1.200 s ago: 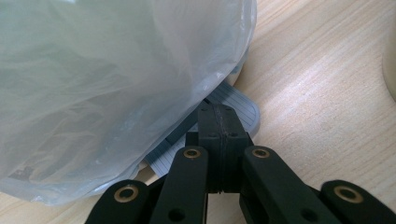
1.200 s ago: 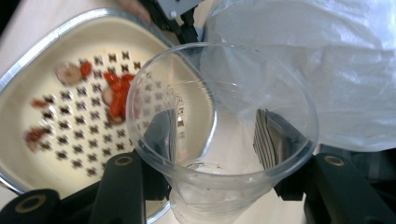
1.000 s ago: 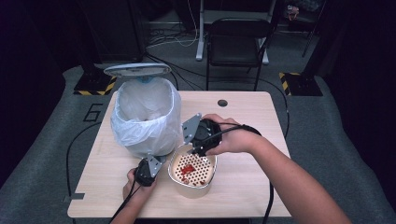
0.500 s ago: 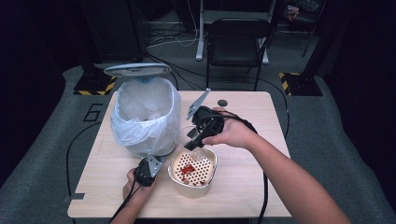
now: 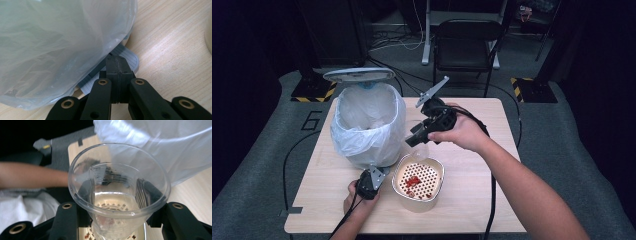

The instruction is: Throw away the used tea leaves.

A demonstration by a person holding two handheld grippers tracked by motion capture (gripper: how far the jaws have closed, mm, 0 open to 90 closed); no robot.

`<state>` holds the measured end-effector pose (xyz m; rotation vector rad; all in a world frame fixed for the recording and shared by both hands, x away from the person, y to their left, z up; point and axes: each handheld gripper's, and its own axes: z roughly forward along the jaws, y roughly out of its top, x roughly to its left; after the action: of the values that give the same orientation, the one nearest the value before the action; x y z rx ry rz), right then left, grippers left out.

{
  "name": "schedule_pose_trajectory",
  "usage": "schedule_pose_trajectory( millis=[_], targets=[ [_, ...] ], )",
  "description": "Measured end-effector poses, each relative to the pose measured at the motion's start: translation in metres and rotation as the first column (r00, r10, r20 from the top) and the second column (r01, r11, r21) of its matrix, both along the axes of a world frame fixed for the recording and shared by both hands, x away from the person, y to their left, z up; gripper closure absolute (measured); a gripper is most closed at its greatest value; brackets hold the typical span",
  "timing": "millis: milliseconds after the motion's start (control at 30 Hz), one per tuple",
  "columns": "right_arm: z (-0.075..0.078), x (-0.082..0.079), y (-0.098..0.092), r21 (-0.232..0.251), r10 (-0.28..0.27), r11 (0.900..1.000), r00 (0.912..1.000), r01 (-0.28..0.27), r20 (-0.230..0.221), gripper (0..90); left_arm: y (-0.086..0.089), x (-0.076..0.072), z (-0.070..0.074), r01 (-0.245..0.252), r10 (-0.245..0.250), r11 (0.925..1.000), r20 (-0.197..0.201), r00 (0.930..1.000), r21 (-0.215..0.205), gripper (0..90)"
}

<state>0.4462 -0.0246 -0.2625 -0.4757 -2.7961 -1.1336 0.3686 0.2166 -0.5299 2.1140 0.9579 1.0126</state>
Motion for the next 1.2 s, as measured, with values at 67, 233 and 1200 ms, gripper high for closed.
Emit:
schedule_pose_trajectory(
  millis=[67,233,1200],
  targets=[
    [0.009,0.001,-0.002,0.018,-0.025,1.0,0.9996,0.025,0.013,50.0,0.0,0.0,0.0,0.0,0.0,1.0,0.0,1.0,-0.002,89.9],
    [0.026,0.006,-0.001,0.042,-0.089,0.995,0.9959,0.088,0.014,49.9,0.0,0.0,0.0,-0.001,0.001,1.0,0.001,1.0,-0.001,90.0],
    [0.044,0.04,0.046,0.144,-0.243,0.959,0.9699,0.243,-0.013,49.3,0.0,0.0,0.0,0.0,0.0,1.0,0.0,1.0,-0.005,90.0]
  ],
)
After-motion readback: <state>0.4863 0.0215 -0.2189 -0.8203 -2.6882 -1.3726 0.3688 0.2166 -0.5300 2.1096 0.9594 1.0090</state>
